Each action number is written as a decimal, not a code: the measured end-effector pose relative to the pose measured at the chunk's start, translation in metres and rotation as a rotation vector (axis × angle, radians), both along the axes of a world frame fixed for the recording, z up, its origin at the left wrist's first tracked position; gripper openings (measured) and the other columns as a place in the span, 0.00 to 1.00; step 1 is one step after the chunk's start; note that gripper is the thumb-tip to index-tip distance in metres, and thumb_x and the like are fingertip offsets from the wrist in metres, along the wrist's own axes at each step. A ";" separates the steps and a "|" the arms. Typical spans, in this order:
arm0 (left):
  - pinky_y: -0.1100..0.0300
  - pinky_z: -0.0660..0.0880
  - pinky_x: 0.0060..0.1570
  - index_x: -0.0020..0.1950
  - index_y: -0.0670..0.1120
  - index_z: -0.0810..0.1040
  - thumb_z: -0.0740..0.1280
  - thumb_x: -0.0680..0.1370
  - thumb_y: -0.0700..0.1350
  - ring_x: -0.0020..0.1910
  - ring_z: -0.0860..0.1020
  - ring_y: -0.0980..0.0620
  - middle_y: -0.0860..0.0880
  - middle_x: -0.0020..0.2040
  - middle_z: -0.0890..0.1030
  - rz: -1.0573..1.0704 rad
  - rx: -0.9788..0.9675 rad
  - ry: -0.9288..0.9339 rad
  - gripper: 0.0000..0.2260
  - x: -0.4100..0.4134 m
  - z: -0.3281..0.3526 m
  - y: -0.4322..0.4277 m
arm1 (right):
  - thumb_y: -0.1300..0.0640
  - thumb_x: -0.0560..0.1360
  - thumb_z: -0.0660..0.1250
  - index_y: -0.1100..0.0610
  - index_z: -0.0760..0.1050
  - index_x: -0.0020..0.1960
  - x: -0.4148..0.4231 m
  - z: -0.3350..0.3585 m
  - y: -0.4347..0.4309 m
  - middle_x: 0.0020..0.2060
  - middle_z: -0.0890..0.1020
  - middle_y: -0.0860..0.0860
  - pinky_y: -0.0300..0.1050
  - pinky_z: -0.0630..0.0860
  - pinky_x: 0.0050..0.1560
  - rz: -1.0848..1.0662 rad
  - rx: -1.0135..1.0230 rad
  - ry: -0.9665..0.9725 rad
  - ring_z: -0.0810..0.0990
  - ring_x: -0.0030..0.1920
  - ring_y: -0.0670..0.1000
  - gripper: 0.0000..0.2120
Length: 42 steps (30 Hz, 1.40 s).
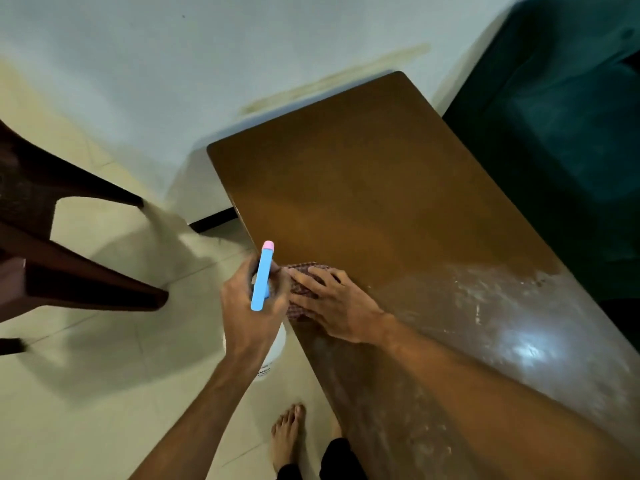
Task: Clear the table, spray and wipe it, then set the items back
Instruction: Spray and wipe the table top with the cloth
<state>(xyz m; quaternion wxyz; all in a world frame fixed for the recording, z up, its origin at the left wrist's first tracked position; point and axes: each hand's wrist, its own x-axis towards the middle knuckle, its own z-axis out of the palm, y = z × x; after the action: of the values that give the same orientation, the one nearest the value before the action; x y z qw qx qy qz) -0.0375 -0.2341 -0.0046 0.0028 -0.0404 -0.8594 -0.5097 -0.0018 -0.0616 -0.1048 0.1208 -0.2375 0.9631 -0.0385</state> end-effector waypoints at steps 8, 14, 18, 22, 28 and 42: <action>0.70 0.76 0.36 0.49 0.44 0.79 0.74 0.76 0.44 0.34 0.79 0.55 0.54 0.38 0.79 -0.055 0.084 -0.049 0.07 0.035 -0.002 0.002 | 0.45 0.84 0.51 0.41 0.52 0.80 0.057 0.009 0.089 0.79 0.55 0.52 0.62 0.66 0.63 -0.883 0.096 0.017 0.63 0.70 0.61 0.25; 0.73 0.76 0.36 0.50 0.44 0.80 0.74 0.76 0.43 0.34 0.79 0.57 0.55 0.38 0.79 0.001 0.062 -0.022 0.06 0.056 -0.001 0.006 | 0.47 0.83 0.54 0.45 0.51 0.80 0.049 0.013 0.011 0.79 0.54 0.57 0.65 0.63 0.66 -0.970 0.023 -0.008 0.60 0.72 0.64 0.27; 0.74 0.71 0.33 0.46 0.44 0.77 0.74 0.76 0.39 0.32 0.76 0.57 0.56 0.36 0.77 0.026 0.006 0.029 0.06 0.069 0.007 0.004 | 0.51 0.80 0.59 0.48 0.53 0.80 0.070 0.012 -0.054 0.79 0.56 0.58 0.66 0.65 0.68 -0.470 -0.019 -0.019 0.62 0.73 0.65 0.31; 0.75 0.69 0.32 0.45 0.44 0.77 0.73 0.76 0.39 0.31 0.75 0.57 0.55 0.34 0.76 0.009 -0.005 0.041 0.06 0.089 0.012 0.016 | 0.49 0.80 0.60 0.46 0.47 0.79 0.105 0.001 -0.037 0.80 0.49 0.53 0.62 0.60 0.73 -0.131 0.022 -0.044 0.56 0.77 0.61 0.33; 0.68 0.74 0.33 0.46 0.45 0.78 0.74 0.76 0.42 0.32 0.76 0.51 0.52 0.35 0.77 -0.066 0.016 0.052 0.05 0.107 0.007 0.056 | 0.46 0.82 0.54 0.43 0.44 0.80 0.125 0.004 0.057 0.81 0.48 0.53 0.60 0.62 0.69 -0.186 0.064 -0.017 0.57 0.76 0.60 0.31; 0.71 0.78 0.38 0.46 0.45 0.79 0.74 0.75 0.43 0.38 0.80 0.54 0.55 0.37 0.80 -0.260 0.103 0.058 0.05 0.119 0.004 0.178 | 0.46 0.83 0.52 0.45 0.52 0.80 0.191 0.010 0.252 0.79 0.55 0.56 0.61 0.62 0.68 -1.458 0.104 -0.023 0.62 0.70 0.63 0.26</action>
<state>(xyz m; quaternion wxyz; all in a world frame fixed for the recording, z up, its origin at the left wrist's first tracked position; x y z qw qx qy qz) 0.0820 -0.0564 -0.0007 -0.0364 -0.1659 -0.8191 -0.5479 0.1888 0.1900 -0.0948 0.0858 0.4707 0.8756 -0.0659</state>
